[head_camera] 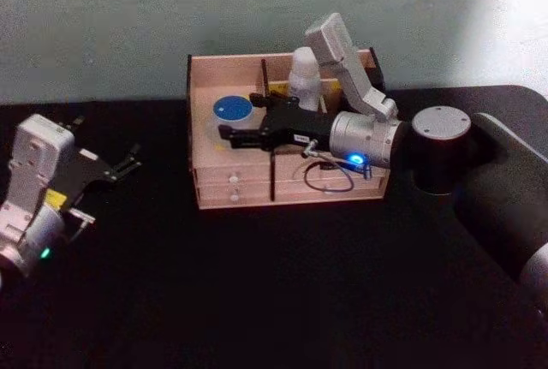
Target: Pick up the facial cleanser and watermelon frost from the table and place them into the tiered storage box.
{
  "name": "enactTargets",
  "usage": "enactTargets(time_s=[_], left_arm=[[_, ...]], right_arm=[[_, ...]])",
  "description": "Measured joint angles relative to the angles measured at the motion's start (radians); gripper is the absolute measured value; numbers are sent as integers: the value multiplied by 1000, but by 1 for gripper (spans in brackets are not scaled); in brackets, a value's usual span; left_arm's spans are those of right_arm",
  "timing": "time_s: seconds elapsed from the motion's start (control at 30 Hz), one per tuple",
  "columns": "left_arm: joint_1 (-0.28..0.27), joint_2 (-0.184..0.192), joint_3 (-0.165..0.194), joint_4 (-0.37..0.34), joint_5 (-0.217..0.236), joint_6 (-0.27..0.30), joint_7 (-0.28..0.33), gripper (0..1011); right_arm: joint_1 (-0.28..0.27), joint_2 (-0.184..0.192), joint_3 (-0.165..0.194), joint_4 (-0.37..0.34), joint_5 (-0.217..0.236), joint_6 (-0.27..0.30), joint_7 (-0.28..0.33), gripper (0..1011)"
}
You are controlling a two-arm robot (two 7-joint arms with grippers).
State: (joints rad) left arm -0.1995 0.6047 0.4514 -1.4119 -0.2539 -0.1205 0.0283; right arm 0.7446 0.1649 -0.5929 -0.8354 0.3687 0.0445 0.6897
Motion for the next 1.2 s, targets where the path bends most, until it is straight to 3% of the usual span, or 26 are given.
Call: enactTargets(time_s=[0.27,0.53,0.73,0.97,1.2], left_arm=[[0,0,0,0,0,0,0,1001],[0,0,0,0,0,0,0,1001],[0,0,0,0,0,0,0,1001],[0,0,0,0,0,0,0,1001],[0,0,0,0,0,0,0,1001]], right_arm=[[-1,1,0,-4,-1,-2,0,1002],[-47,36,11,-118,-14,-41,-27,1002],[-86,81,18,-218,1,-47,-8,1002],[-151,187,27,-358,57,-52,76,1002],[-250,327,62,-475,136,-58,147,1002]])
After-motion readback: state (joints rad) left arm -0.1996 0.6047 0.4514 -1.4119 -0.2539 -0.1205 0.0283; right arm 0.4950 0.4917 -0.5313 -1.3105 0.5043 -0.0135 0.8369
